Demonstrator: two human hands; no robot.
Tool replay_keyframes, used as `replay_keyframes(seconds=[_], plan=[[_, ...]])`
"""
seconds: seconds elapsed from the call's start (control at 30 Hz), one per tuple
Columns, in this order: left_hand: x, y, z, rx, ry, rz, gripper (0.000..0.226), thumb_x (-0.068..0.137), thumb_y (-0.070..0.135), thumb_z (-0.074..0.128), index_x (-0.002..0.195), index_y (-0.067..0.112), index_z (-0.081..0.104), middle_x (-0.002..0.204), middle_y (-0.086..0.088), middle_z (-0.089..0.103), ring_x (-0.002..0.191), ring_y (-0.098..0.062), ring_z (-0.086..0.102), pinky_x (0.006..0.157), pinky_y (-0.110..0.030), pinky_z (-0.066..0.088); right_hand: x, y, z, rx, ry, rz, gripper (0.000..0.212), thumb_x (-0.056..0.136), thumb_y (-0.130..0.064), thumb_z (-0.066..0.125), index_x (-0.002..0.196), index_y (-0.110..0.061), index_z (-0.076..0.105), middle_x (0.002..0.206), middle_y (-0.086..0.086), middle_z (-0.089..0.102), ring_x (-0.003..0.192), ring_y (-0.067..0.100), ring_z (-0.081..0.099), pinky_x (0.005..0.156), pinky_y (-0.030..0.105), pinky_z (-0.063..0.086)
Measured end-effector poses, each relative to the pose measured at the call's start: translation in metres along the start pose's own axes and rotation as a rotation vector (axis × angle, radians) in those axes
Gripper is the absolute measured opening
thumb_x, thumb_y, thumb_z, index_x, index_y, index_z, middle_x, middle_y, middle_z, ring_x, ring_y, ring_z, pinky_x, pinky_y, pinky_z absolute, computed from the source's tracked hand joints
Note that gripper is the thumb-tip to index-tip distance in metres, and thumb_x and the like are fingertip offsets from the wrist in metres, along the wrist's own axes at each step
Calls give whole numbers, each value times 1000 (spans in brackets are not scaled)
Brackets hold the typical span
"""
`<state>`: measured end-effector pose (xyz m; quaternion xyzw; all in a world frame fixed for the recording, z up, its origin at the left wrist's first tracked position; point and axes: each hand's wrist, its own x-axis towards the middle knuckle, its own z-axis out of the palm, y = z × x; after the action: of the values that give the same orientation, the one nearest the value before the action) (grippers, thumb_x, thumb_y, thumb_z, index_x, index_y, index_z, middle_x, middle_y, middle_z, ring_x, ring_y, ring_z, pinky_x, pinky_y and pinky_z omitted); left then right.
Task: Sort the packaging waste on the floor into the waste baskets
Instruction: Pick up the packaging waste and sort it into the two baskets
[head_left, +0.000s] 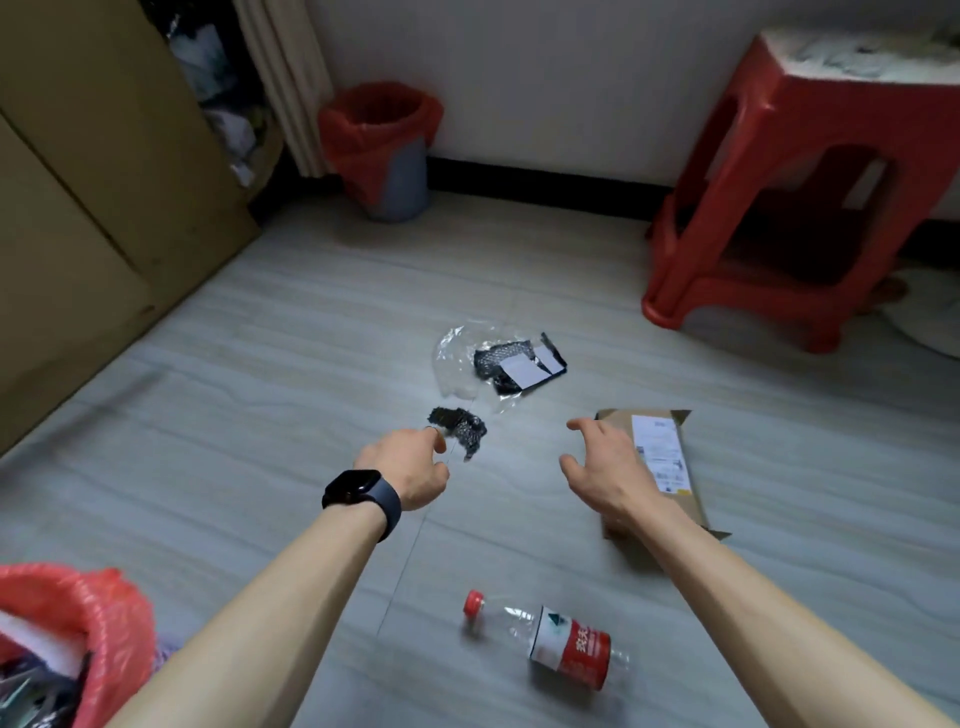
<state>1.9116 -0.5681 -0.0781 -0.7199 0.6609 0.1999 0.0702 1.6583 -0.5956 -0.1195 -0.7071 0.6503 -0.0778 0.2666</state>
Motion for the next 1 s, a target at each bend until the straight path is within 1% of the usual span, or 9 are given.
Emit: replay_keyframes(seconds=[0.23,0.4,0.5,0.6,0.73,0.8,0.87,0.93,1.0], plan=[[19,29,-43,108,-15,35,40,91,36,46,131,31,51,133,-1,55,122,-25,53,98,-36,44,28,-10,-36,-42,-23,0,53,96,-32,50,145,-17,39,146,8,44,136,27,36,109,35,31],[65,11,-13,100,-93,54,43,90,39,51,132,31,50,136,-3,49,124,-26,50,98,-38,43,74,-9,6,-41,-115,77,57,93,-36,52,145,-16,38,147,11,43,135,31,38,112,38,32],[112,-6,16,127,-139,79,47,88,36,52,134,28,46,138,-5,44,125,-28,46,99,-40,42,104,-5,39,-59,-132,112,59,92,-36,50,147,-20,37,151,7,39,135,31,39,111,40,34],[157,-24,49,168,-154,108,58,87,37,55,141,27,39,150,-5,31,135,-29,36,106,-44,37,137,1,75,-97,-167,144,61,92,-36,48,150,-28,31,158,3,28,138,30,34,111,43,35],[198,-36,80,191,-140,198,72,88,40,56,152,35,22,163,-2,6,147,-29,13,116,-50,22,172,2,102,-141,-175,160,62,95,-37,47,153,-31,24,165,6,8,144,35,24,113,47,33],[216,-41,95,154,-167,230,71,89,43,55,151,42,21,163,2,8,147,-28,14,115,-50,22,199,-3,111,-163,-101,126,61,98,-41,43,154,-31,22,166,7,3,146,35,18,114,48,29],[222,-46,110,137,-176,236,68,89,43,55,149,45,24,161,5,16,144,-27,20,111,-47,29,227,-8,113,-171,-55,103,61,101,-46,37,156,-34,15,166,6,-3,151,33,7,119,48,19],[217,-50,125,152,-119,254,58,92,37,52,145,42,32,154,6,27,137,-26,29,103,-41,39,250,-10,116,-210,-113,115,63,101,-53,29,157,-37,3,167,4,-9,152,31,-7,121,53,10],[205,-54,133,184,-54,299,45,95,25,48,138,33,41,141,3,40,126,-26,40,91,-37,41,259,-3,121,-264,-209,143,70,99,-60,25,156,-38,-9,167,0,-8,152,29,-13,119,59,5]])
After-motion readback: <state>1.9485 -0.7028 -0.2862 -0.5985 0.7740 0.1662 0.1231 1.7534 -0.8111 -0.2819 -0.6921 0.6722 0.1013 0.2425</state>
